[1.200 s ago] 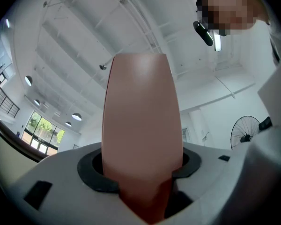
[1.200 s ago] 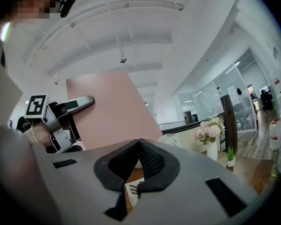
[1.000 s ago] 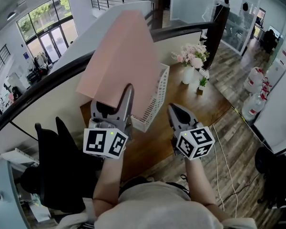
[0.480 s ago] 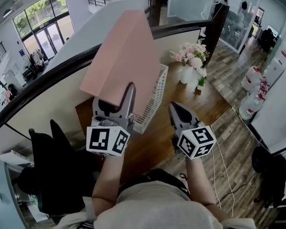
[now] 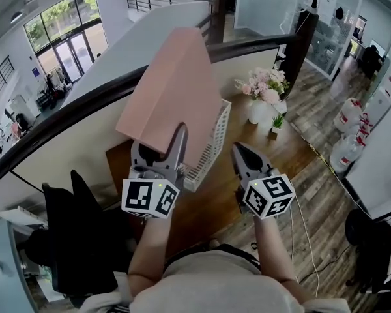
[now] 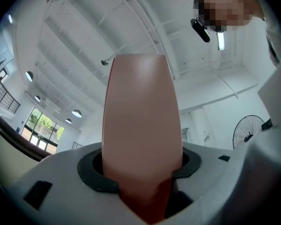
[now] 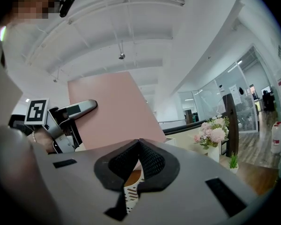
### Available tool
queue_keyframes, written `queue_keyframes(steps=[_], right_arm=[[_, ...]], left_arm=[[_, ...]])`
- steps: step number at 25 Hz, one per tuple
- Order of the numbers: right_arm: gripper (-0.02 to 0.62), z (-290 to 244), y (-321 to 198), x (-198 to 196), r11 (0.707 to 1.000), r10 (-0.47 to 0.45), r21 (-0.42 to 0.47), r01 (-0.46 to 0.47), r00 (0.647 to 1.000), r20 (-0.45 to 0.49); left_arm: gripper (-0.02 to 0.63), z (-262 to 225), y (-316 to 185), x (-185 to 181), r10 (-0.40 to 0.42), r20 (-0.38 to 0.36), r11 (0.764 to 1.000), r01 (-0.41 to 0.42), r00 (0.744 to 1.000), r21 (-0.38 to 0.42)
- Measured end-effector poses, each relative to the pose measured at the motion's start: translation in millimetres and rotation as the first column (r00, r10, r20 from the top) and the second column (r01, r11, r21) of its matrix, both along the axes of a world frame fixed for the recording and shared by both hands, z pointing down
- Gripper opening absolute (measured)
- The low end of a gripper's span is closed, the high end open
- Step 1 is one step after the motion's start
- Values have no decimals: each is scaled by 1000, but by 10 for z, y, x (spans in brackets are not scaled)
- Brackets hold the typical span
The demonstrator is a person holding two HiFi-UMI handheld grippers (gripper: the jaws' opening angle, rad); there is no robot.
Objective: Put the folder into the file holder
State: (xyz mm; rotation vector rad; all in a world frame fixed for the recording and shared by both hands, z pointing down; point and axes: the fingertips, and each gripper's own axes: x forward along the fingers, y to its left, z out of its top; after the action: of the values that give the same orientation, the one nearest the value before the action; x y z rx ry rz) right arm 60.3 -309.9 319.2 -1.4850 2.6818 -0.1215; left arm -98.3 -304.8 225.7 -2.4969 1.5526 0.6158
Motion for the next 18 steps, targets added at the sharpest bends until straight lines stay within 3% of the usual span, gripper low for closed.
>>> queue_keyframes(steps=[18], right_arm=[[9, 213, -218, 85, 998, -34, -48, 34, 999, 8]], left_arm=[[293, 293, -232, 106, 16, 13, 998, -15, 1000, -54]])
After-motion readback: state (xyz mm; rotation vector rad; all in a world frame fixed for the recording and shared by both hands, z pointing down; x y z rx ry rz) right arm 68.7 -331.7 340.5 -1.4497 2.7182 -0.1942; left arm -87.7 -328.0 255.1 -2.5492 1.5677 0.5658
